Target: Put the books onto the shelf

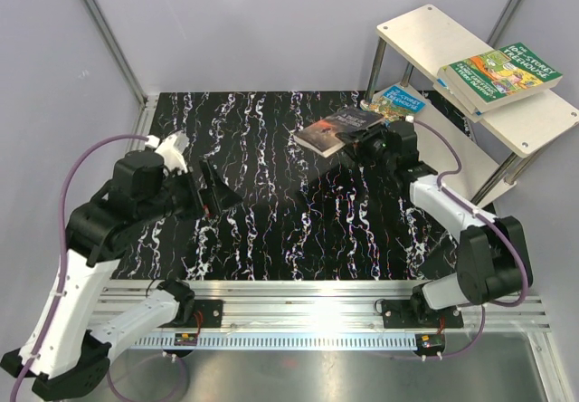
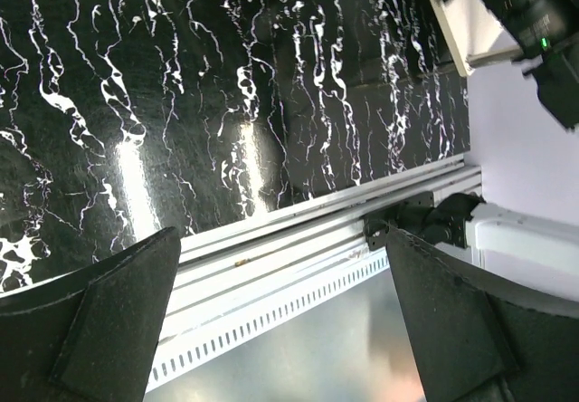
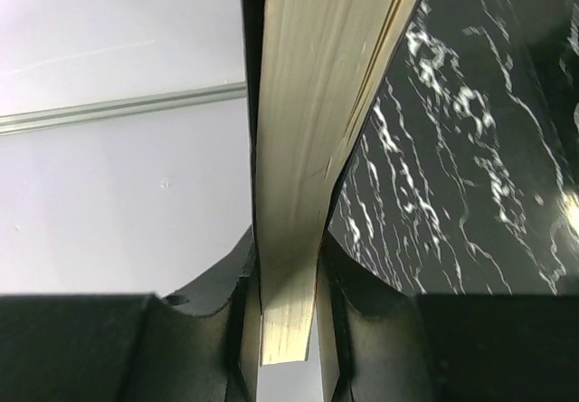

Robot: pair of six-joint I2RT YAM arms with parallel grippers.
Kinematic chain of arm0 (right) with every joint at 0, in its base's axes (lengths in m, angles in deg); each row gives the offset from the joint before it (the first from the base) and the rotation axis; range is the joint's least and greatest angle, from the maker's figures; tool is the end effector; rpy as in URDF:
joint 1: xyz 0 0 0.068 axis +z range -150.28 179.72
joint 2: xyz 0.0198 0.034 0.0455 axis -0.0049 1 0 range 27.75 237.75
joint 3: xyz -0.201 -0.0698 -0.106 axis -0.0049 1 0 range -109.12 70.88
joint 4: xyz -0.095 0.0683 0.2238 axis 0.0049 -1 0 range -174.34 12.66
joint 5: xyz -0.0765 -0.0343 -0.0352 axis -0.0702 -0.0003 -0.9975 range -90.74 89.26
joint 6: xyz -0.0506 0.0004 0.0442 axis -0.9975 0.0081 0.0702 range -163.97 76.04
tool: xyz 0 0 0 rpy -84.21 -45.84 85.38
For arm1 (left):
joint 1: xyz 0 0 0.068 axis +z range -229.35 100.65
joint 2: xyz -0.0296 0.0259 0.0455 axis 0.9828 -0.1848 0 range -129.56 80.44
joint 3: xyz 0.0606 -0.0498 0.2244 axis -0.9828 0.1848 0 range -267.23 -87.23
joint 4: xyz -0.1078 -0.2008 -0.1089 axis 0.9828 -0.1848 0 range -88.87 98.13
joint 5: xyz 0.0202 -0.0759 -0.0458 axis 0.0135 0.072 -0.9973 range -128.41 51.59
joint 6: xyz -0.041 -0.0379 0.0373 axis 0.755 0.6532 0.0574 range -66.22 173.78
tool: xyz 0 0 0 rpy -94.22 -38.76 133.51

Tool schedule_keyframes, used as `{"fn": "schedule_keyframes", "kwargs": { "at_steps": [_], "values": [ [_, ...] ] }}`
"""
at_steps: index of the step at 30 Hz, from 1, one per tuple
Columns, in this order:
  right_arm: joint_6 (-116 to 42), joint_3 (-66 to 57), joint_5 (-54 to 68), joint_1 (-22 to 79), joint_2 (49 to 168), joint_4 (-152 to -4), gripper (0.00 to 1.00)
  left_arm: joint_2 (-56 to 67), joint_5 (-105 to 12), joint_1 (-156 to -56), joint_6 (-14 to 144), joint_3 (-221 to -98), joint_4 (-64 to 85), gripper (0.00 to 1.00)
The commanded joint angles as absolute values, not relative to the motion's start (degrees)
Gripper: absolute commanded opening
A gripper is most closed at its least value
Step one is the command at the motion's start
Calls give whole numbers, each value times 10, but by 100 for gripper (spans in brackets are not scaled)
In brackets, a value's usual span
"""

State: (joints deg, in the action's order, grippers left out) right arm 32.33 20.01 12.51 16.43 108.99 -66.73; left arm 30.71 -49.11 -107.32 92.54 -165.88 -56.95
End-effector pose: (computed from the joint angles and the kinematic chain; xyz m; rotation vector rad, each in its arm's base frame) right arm 0.3197 0.1087 0.2284 0.9074 1.9354 1.2572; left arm 0.1299 -0.0802 0.3788 -0.1084 2.3211 -0.8298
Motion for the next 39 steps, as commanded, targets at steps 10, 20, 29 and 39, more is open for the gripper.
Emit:
{"fn": "schedule_keyframes", "kwargs": {
  "at_steps": [10, 20, 29, 39],
  "values": [
    [329, 131, 130, 59, 1200, -408, 0, 307, -521, -1072, 887, -1629, -559, 99],
    [384, 103, 210, -36, 1356, -299, 0, 215, -533, -1073, 902, -1619, -509, 99],
    [282, -41, 324, -103, 1446, -507, 0, 165, -515, -1073, 917, -1634, -491, 99],
    [181, -189, 315, -109, 1483, -717, 78, 125, -515, -1073, 938, -1641, -459, 99]
  ]
}}
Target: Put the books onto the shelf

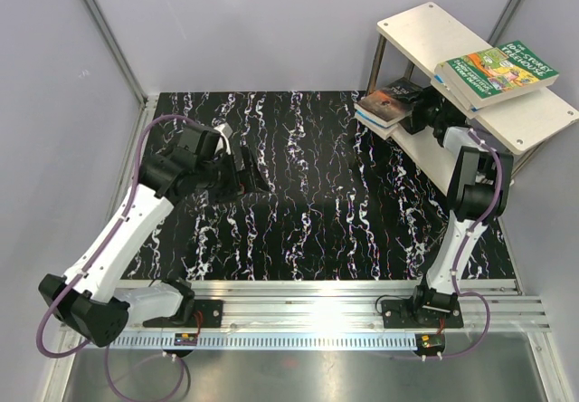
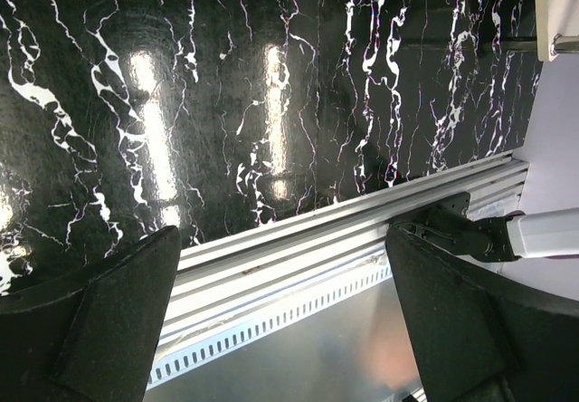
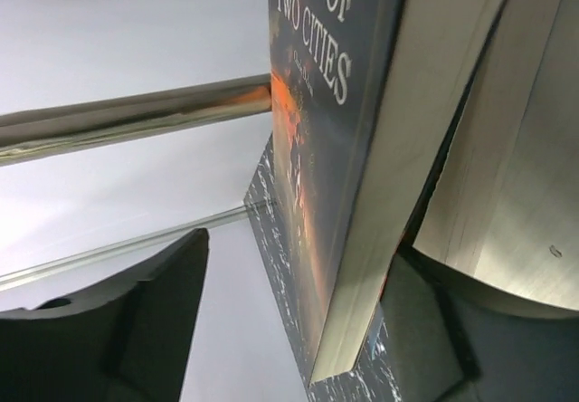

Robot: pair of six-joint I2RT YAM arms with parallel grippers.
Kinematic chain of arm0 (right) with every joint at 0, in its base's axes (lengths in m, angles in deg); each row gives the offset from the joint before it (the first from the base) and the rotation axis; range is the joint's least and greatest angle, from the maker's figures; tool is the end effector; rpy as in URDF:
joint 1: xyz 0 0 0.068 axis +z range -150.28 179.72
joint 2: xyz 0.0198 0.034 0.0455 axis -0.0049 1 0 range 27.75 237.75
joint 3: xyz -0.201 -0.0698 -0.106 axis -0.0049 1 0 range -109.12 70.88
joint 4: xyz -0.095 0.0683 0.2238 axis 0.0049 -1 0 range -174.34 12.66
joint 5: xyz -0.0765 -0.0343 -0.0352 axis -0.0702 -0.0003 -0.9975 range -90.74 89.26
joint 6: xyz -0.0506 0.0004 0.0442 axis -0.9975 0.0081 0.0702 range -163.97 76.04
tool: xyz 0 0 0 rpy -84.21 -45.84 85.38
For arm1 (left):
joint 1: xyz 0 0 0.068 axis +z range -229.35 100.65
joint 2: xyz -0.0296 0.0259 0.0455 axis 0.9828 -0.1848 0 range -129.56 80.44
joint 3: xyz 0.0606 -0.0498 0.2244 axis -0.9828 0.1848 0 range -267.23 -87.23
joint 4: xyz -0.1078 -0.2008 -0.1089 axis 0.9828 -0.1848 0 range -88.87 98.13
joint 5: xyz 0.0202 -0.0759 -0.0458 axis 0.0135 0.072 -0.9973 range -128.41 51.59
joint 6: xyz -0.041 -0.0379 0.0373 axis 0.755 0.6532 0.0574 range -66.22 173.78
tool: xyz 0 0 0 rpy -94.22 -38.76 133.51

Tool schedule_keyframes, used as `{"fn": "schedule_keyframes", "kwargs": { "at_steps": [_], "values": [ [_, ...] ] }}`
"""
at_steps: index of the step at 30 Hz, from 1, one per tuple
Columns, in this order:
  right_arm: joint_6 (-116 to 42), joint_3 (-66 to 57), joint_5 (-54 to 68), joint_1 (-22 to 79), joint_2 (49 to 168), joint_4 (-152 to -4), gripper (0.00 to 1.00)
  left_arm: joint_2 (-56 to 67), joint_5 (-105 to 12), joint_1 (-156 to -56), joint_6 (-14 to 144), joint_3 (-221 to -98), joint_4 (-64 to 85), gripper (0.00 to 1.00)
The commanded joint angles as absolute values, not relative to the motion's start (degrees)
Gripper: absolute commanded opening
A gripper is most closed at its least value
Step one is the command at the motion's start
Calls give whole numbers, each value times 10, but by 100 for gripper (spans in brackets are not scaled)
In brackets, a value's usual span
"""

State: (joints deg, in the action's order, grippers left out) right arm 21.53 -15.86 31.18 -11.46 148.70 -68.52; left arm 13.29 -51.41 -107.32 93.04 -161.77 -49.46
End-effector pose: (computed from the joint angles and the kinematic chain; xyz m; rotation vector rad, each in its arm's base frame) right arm 0.4698 -0.0641 0.1746 1.0065 1.8863 1.1425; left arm 0.2049 -0.1223 0.3160 -0.1480 2.5781 -0.7619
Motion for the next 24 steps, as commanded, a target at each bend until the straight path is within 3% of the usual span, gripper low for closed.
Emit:
{"fn": "schedule_keyframes", "kwargs": {
  "at_steps": [1, 16, 24],
  "values": [
    [177, -186, 312, -109, 1480, -719, 80, 124, -515, -1073, 939, -1640, -455, 99],
    [126, -64, 293, -109, 1380, -770, 98, 102, -535, -1073, 918, -1658, -450, 99],
    [115, 42, 281, -105, 1294, -787, 100, 107, -557, -1073, 916, -1646, -437, 99]
  ]
}}
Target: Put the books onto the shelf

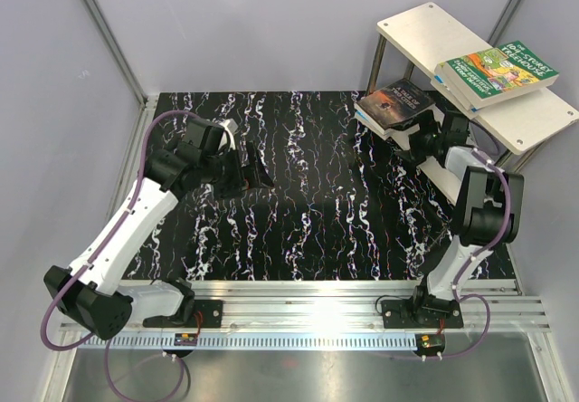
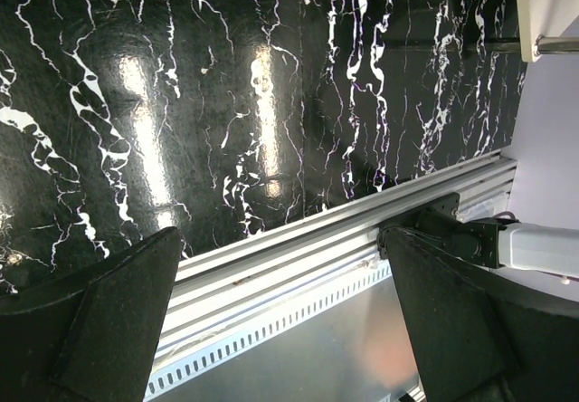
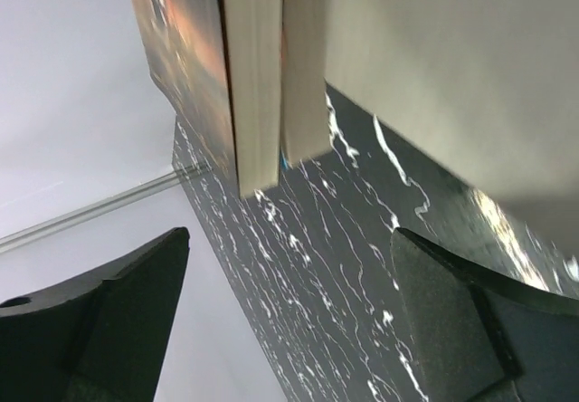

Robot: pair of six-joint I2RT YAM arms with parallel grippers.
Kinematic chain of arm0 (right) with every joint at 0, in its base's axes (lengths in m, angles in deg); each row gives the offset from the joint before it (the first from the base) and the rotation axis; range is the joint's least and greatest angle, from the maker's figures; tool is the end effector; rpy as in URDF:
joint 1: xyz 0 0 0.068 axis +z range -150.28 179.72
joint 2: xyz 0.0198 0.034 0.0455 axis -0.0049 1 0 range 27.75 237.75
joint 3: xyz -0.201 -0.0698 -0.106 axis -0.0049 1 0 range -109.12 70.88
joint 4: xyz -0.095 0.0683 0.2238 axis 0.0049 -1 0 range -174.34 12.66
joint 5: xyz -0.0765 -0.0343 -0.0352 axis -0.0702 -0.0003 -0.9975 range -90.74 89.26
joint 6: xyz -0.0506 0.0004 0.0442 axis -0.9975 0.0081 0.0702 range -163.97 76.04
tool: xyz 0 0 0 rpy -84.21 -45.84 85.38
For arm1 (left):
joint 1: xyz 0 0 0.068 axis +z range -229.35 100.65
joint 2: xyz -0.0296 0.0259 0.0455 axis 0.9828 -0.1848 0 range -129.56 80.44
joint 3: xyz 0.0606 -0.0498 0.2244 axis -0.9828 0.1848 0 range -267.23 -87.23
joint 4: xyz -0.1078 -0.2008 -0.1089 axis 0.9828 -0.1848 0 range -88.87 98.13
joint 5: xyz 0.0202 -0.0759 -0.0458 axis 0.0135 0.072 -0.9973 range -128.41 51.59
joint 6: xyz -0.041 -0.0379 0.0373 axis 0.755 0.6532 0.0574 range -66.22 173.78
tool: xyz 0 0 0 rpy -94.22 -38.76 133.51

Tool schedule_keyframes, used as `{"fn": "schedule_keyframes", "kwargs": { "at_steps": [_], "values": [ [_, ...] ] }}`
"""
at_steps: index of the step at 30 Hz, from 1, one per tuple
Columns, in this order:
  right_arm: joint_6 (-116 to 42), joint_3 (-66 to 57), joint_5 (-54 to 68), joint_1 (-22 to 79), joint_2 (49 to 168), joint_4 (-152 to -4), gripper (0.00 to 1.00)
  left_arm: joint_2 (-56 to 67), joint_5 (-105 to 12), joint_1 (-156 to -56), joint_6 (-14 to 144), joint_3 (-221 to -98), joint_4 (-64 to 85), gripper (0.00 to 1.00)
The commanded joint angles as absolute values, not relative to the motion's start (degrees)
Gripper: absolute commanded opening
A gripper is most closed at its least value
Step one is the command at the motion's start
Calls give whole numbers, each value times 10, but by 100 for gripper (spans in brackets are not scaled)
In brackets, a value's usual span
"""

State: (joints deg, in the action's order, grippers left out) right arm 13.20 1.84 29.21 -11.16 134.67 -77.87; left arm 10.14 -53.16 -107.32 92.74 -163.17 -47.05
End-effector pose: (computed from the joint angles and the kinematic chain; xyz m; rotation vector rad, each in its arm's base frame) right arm 0.4010 -0.0499 0.1591 1.0469 2.0858 1.0088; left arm 0.2175 -0.1308 0.3149 -0.1244 2.5740 -0.8011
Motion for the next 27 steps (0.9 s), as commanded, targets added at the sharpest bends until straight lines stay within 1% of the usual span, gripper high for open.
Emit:
{"fn": "schedule_keyframes", "kwargs": {
  "at_steps": [1, 4, 6, 7, 8, 9, 10, 11, 12, 16, 17, 20, 25, 27],
  "values": [
    [116, 52, 282, -100, 1277, -783, 100, 108, -558, -1073, 916, -1644, -436, 99],
    [90, 70, 269, -55, 1250, -796, 91, 112, -563, -1073, 916, -1639, -430, 99],
    [71, 62, 254, -25, 1244, -819, 75, 114, -566, -1072, 916, -1637, -430, 99],
    [71, 60, 243, -1, 1245, -819, 61, 114, -565, -1072, 916, -1637, -429, 99],
    [74, 58, 240, 19, 1248, -816, 50, 117, -566, -1073, 916, -1636, -430, 99],
    [83, 53, 231, 30, 1253, -816, 22, 121, -566, -1073, 916, -1635, -431, 99],
    [86, 48, 225, 42, 1264, -816, 12, 123, -564, -1073, 915, -1634, -433, 99],
    [89, 33, 217, 47, 1272, -819, 5, 126, -563, -1073, 914, -1634, -434, 99],
    [95, 23, 188, 51, 1277, -836, 0, 128, -562, -1072, 913, -1633, -437, 99],
    [103, -41, 118, 64, 1323, -877, 0, 142, -548, -1073, 907, -1629, -449, 99],
    [104, -79, 99, 74, 1336, -910, 0, 143, -542, -1073, 906, -1627, -450, 99],
    [117, -149, 27, 89, 1383, -949, 0, 147, -536, -1073, 910, -1622, -454, 99],
    [146, -235, -91, 128, 1448, -1010, 0, 153, -523, -1073, 906, -1619, -474, 99],
    [152, -294, -128, 136, 1474, -1055, 0, 156, -510, -1072, 903, -1620, -488, 99]
  ]
}}
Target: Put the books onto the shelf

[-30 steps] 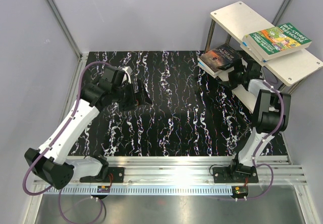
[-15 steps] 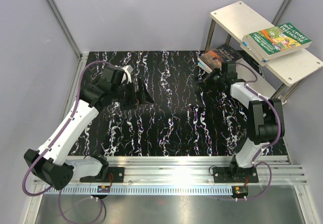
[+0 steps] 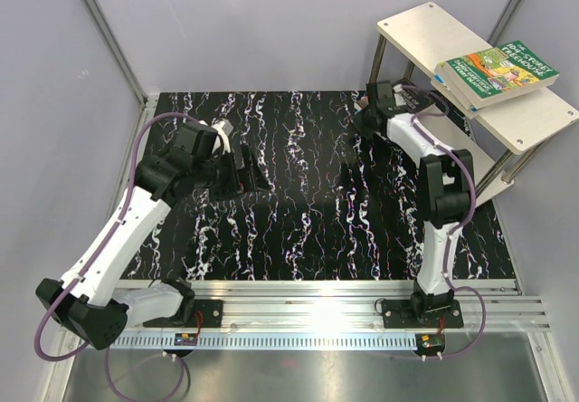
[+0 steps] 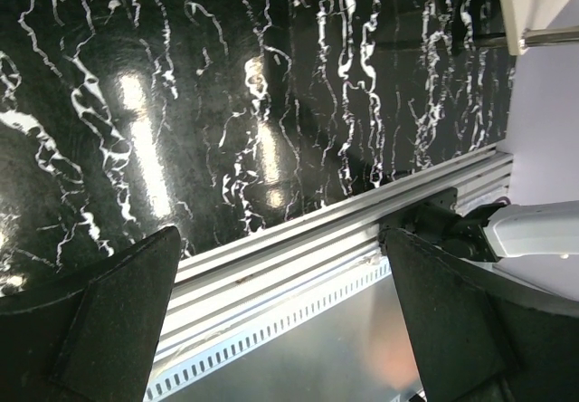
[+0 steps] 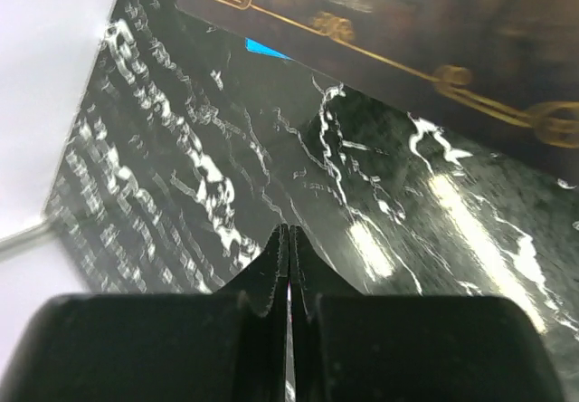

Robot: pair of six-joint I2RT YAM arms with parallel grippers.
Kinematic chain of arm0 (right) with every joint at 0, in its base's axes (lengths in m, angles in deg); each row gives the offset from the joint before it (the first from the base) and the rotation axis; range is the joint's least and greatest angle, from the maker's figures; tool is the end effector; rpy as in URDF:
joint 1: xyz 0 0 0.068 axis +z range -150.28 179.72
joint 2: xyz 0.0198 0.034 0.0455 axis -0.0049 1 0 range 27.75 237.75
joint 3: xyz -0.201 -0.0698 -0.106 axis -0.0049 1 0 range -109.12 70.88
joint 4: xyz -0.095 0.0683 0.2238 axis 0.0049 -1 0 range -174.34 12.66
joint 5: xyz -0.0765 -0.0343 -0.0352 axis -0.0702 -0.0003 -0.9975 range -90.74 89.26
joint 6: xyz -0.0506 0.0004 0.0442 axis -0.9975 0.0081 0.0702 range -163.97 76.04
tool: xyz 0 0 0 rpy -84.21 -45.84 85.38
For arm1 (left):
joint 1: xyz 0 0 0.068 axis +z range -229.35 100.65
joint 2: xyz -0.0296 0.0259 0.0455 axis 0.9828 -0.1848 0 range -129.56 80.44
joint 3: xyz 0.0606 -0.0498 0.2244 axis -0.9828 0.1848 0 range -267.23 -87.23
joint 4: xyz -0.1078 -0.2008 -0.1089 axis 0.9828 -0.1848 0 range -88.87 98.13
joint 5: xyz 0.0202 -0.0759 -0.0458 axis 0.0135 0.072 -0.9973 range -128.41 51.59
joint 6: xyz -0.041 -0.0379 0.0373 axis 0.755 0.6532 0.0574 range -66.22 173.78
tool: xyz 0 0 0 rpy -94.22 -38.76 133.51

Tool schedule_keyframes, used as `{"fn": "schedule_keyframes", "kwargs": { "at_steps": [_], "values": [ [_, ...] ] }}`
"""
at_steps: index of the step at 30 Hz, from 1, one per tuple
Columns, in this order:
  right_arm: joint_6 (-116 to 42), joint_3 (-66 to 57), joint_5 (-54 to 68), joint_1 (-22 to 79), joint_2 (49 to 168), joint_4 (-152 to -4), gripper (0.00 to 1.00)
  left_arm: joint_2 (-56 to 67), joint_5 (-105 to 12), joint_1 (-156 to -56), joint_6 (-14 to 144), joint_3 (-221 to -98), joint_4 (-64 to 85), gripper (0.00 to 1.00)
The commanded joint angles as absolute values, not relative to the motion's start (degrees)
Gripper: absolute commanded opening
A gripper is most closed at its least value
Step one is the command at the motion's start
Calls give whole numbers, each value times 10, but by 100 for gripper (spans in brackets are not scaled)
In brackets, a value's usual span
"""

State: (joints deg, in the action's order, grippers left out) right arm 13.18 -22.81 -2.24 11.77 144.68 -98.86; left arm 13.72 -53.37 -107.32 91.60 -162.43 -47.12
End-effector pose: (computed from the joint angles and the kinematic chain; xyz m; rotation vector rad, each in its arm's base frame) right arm 0.4439 0.0932 0.1888 0.9408 2.2317 0.5468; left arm 0.2058 -0.1249 0.3250 -0.0859 2.5234 -0.8207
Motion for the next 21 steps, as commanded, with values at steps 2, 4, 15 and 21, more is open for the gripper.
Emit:
{"fn": "schedule_keyframes", "kwargs": {
  "at_steps": [2, 4, 15, 21],
  "values": [
    [159, -363, -157, 139, 1517, -1098, 0, 158, -498, -1070, 900, -1622, -496, 99],
    [159, -407, -190, 142, 1558, -1155, 0, 161, -492, -1067, 897, -1621, -503, 99],
    [123, -607, -312, 147, 1685, -1279, 0, 153, -497, -1041, 897, -1590, -499, 99],
    [86, -624, -340, 147, 1707, -1257, 0, 129, -508, -1040, 901, -1581, -480, 99]
  ]
}}
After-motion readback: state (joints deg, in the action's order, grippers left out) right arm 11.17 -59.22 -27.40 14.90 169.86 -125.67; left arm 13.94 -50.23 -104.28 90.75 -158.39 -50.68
